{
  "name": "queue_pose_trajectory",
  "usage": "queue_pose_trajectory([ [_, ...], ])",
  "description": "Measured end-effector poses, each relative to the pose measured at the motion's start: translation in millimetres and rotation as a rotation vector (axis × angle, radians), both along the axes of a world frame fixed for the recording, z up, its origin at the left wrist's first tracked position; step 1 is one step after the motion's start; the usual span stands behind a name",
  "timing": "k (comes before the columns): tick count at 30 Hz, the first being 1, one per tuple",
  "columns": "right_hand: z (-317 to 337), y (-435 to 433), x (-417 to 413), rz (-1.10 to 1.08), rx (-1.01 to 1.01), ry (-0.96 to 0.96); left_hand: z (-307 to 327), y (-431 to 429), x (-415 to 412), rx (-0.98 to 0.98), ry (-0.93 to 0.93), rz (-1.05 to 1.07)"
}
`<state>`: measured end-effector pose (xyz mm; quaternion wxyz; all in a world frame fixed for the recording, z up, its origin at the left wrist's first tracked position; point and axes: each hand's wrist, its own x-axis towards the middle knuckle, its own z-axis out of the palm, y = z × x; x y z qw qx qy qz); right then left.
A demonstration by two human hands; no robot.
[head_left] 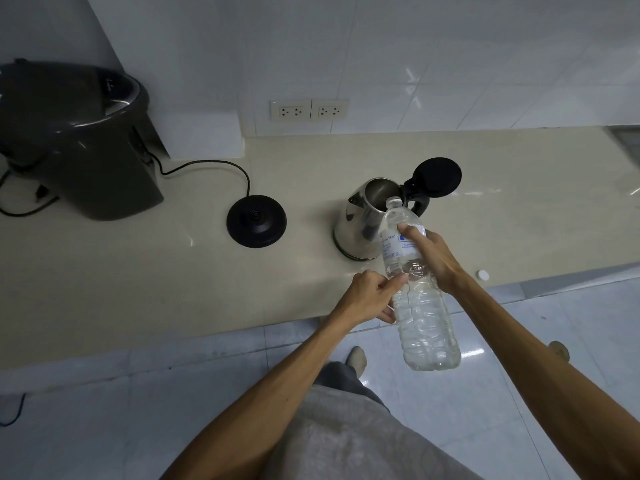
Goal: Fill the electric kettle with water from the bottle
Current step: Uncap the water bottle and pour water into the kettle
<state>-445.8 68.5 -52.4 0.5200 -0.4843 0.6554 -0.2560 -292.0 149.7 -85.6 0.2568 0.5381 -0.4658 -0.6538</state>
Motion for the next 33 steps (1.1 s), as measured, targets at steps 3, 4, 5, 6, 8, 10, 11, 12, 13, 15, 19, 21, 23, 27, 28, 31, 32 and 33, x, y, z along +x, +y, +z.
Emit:
queue_pose_trajectory([
  [3,-0.4,0.4,0.4,0.005,0.005,0.009,-1.1,0.1,0.2,0.005,0.002,0.001],
  [4,-0.1,0.8,0.6,0.006,0.008,0.009,-1.3,0.3,0.4,0.006,0.005,0.000],
  [5,0.1,1.0,0.9,0.005,0.011,0.009,-1.4,0.5,0.4,0.006,0.006,-0.002],
  [6,0.5,0.9,1.2,0.005,0.010,0.010,-1.1,0.6,0.6,0.004,0.006,-0.005],
  [8,0.7,0.3,1.1,0.009,0.006,0.020,-0.6,0.8,0.7,0.000,0.009,-0.007],
  [10,1.1,0.1,1.2,0.014,0.007,0.021,-0.5,0.7,1.3,-0.001,0.014,-0.003],
  [11,1.5,0.4,1.4,0.017,0.006,0.022,-0.7,0.6,1.4,-0.002,0.015,0.000],
  [12,2.0,0.8,1.3,0.021,0.004,0.024,-0.5,0.8,1.3,-0.002,0.014,-0.001],
  [13,2.5,1.0,1.2,0.023,0.001,0.024,-0.4,0.8,0.9,-0.001,0.013,-0.004],
  [15,3.3,1.3,1.2,0.020,0.002,0.021,-0.1,0.8,0.5,-0.003,0.011,-0.014],
  [19,5.3,0.4,1.3,0.017,0.005,0.026,-0.7,-0.6,0.7,0.002,0.016,-0.009],
  [21,6.4,-0.8,1.2,0.020,0.003,0.025,-0.7,-1.8,0.5,-0.001,0.015,-0.008],
  [23,6.8,-2.2,1.1,0.023,0.004,0.030,-1.4,-3.0,-0.1,-0.005,0.011,-0.007],
  [27,7.2,-2.7,1.7,0.025,0.016,0.042,-3.6,-3.2,-1.8,-0.007,0.003,-0.002],
  [28,7.5,-2.4,2.1,0.025,0.016,0.038,-4.0,-2.8,-1.9,-0.010,0.005,0.001],
  [31,8.0,-2.1,3.1,0.025,0.025,0.027,-4.3,-2.6,-1.3,-0.013,0.004,0.009],
  [32,8.1,-2.3,3.4,0.022,0.029,0.023,-4.2,-3.1,-1.1,-0.010,0.004,0.010],
  [33,7.9,-2.6,3.7,0.020,0.033,0.019,-4.1,-3.6,-1.1,-0.005,0.006,0.012],
])
